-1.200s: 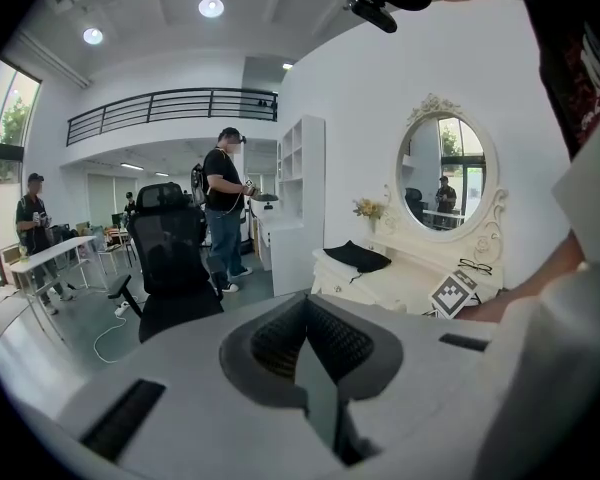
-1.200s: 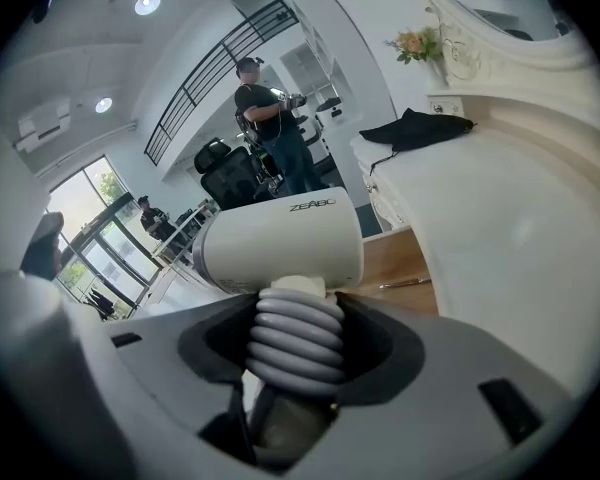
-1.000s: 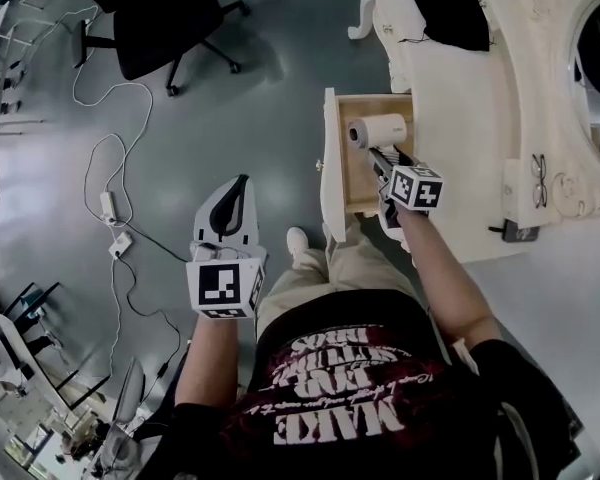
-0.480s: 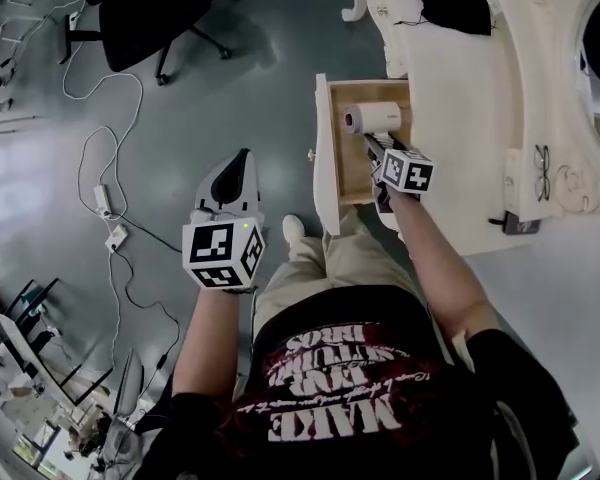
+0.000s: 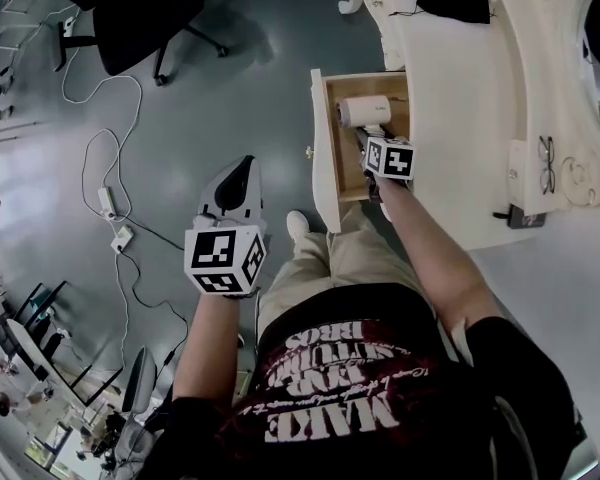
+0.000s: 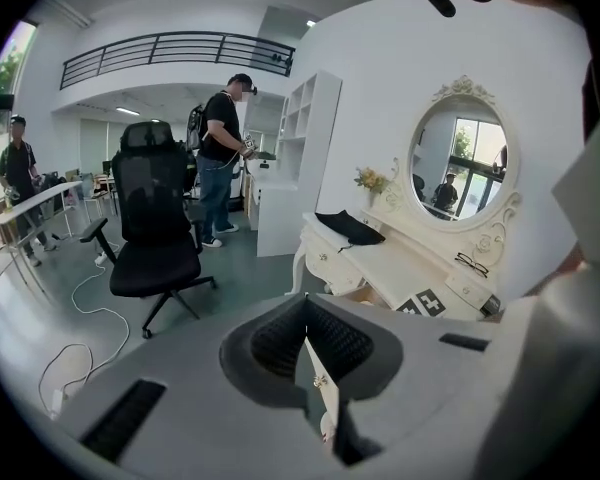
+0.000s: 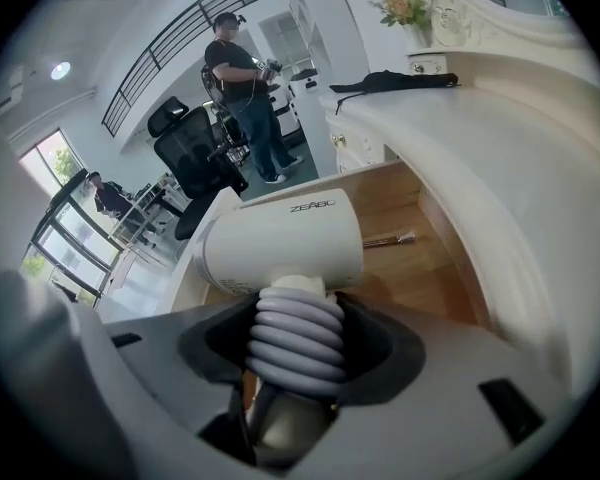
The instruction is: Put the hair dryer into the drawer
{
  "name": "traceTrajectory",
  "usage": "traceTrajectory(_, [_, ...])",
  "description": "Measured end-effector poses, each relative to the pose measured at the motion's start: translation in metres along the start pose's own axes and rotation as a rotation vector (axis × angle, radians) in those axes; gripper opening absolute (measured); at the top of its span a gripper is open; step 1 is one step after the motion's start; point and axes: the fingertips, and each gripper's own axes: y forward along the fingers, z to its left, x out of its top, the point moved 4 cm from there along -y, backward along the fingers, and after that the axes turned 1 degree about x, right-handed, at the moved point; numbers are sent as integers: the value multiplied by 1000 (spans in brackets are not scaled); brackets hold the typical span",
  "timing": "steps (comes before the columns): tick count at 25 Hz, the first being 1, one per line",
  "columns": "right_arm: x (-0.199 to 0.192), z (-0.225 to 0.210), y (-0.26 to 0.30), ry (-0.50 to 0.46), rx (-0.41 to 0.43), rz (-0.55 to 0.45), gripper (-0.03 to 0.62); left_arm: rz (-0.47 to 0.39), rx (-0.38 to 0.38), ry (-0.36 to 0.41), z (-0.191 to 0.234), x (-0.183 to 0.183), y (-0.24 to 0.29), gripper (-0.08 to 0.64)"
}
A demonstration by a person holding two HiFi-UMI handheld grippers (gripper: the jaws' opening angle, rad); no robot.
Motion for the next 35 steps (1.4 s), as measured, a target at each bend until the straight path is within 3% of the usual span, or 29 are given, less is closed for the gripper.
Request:
traceTrajectory(12, [-13,-2,32,-21,-68,162,232,36,-6,13,3,-16,-14,5])
traceTrajectory(19, [-13,-2,35,-65,-91,177,233,36,-11,16,5,-13,-17,5])
traceTrajectory(22, [-16,2,35,-70,-58,184,237,39,-28,21,1,-12,-18,5])
traceTrajectory(25, [-16,7,32,-79,-14,183,333,43,-44,30,-4,-10,-17,5])
traceTrajectory(35, [-21,22,-12,-190,-47,115,360,11,-81,55,-3,1,-30,5])
